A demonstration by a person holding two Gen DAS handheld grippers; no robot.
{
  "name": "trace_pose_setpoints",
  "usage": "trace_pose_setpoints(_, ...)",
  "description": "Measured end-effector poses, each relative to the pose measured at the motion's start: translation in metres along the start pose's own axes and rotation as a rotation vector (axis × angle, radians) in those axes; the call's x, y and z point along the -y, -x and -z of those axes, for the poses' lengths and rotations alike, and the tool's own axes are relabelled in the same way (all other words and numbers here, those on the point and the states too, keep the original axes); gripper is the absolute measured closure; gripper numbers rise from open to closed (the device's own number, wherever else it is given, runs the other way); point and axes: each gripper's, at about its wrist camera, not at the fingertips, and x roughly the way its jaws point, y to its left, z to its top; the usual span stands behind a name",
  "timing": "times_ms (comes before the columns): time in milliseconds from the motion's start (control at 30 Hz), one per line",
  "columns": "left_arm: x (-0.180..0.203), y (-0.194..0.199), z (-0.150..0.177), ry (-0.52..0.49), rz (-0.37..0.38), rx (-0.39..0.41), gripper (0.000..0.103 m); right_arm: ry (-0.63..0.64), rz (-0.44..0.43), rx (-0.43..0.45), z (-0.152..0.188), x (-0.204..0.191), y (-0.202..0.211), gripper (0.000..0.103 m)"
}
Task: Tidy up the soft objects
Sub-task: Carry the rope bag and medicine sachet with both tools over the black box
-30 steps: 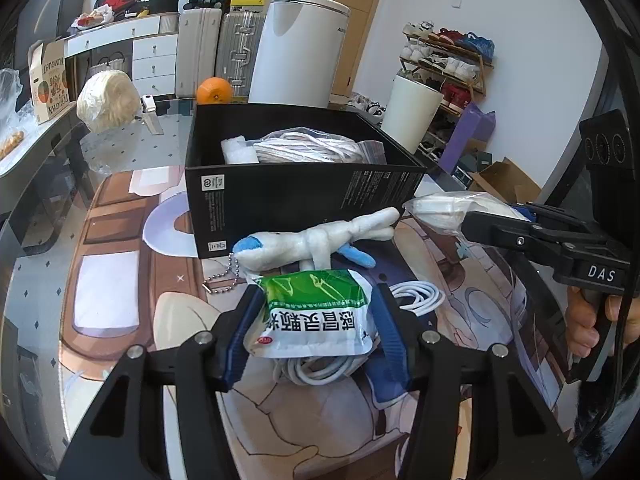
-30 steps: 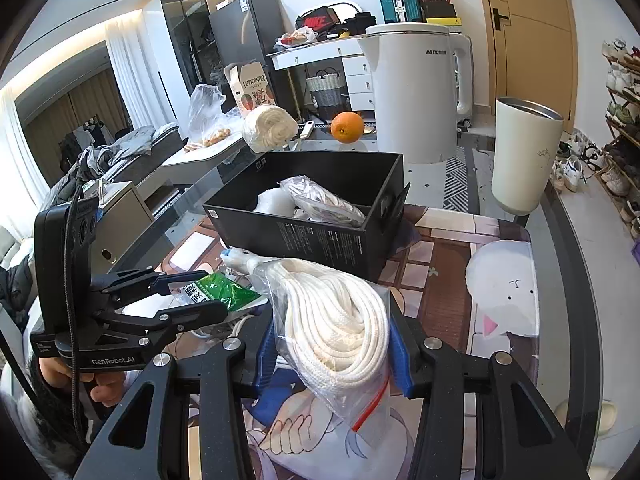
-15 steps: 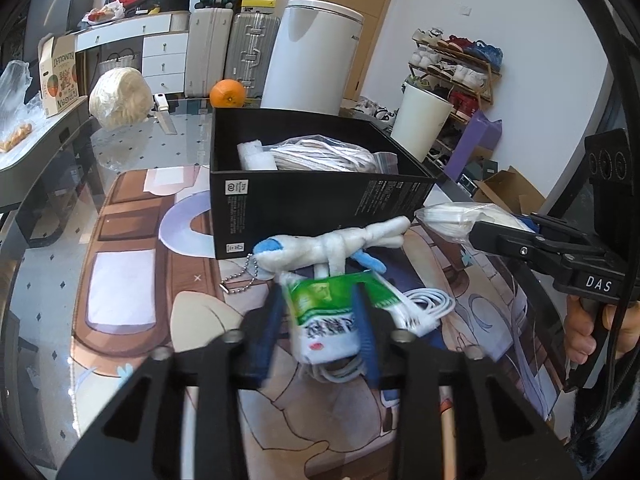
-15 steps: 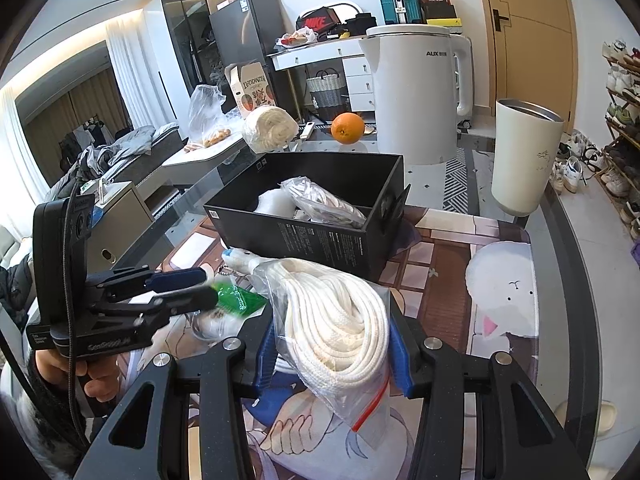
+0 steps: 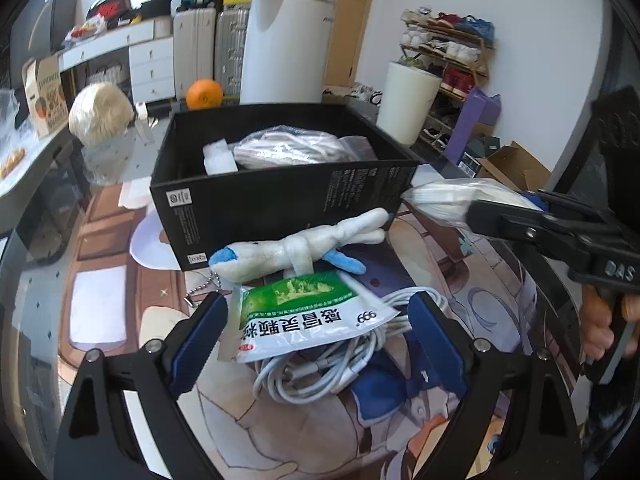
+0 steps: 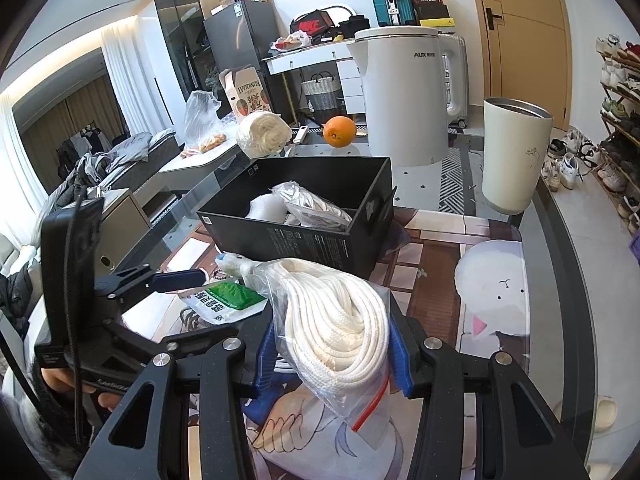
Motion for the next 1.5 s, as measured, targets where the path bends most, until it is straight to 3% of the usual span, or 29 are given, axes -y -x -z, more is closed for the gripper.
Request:
trace_pose_setpoints(133,-0.002,-0.01,-0.004,0.025,0.0,-0.028,0.013,-0.005,-0.001,-0.002,0.0,0.002,-0.001,0.056)
trace_pose_setpoints(200,-0.003,-0.014,-0.004,0.033,-0.005,-0.044,0.032,-0.007,-0.001,-0.003,0.0,0.003,-0.001,0.056)
trace_pose_setpoints(300,-0.01,-0.02,-0.003,0.073,0.024,-0.062,0.042,-0.01,-0.001,-0.004,0.001,0.003,0.0,0.056)
trace_pose_setpoints(633,-0.007,-0.008,-0.004,0.051,0.019,-0.009,0.048,-0.006,-0.002,-0.002,0.0,0.003,0.0,0.056)
trace_pose_setpoints(700,-0.009,-0.008,-0.004,0.052,0.018,-0.009,0.066,-0.004,-0.002,-0.002,0.0,0.003,0.0,0.056)
trace_pose_setpoints(933,-0.01,-0.004,-0.004,0.022,-0.012,0.03,0.1,-0.003,-0.001,0.0,0.0,0.002,0.0,0.056)
trace_pose_setpoints(1133,-0.004,0.01,-0.001,-0.03,-0.014,0.086,0.102,0.006,-0.004,0.012,-0.001,-0.001,0.002,0.056)
trace_pose_setpoints(1500,-0.013,0.05,-0.006,-0.035,0.004,0.185,0.103,0.032,-0.014,0.082,-0.009,-0.016,0.014,0.056)
